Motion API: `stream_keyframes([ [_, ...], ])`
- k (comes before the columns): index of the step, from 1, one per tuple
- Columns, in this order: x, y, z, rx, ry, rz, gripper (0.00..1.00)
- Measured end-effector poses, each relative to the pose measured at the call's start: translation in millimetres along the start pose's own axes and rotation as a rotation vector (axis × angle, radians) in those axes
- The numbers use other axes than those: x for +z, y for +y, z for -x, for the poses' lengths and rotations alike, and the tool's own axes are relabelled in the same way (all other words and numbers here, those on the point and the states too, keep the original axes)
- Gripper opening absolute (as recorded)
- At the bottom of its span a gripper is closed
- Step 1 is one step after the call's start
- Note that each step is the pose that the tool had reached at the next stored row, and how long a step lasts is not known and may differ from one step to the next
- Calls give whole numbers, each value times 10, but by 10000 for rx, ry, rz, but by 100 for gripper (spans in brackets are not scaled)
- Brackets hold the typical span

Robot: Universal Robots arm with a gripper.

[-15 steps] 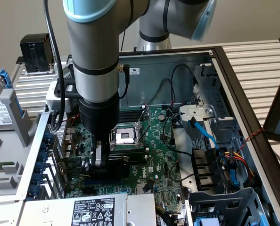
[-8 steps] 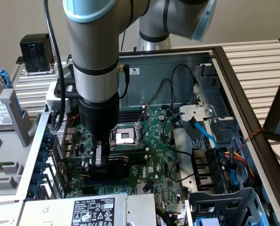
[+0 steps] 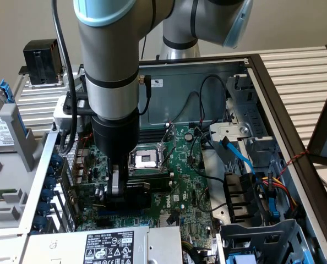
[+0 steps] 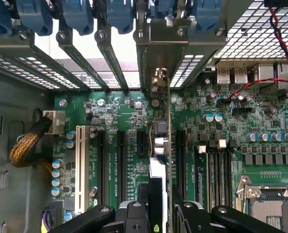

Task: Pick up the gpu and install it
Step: 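Insert the gpu into the slot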

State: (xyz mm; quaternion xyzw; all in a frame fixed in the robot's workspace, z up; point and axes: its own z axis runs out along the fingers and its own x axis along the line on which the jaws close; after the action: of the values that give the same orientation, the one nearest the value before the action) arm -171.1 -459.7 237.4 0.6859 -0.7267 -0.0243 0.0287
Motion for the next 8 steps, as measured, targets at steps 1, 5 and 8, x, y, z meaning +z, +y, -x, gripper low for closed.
stream_keyframes([
  [1,0,0,0,-1,1,1,28],
  [5,3,0,0,-9,1,0,28],
  [8,5,0,0,-20,0,0,28],
])
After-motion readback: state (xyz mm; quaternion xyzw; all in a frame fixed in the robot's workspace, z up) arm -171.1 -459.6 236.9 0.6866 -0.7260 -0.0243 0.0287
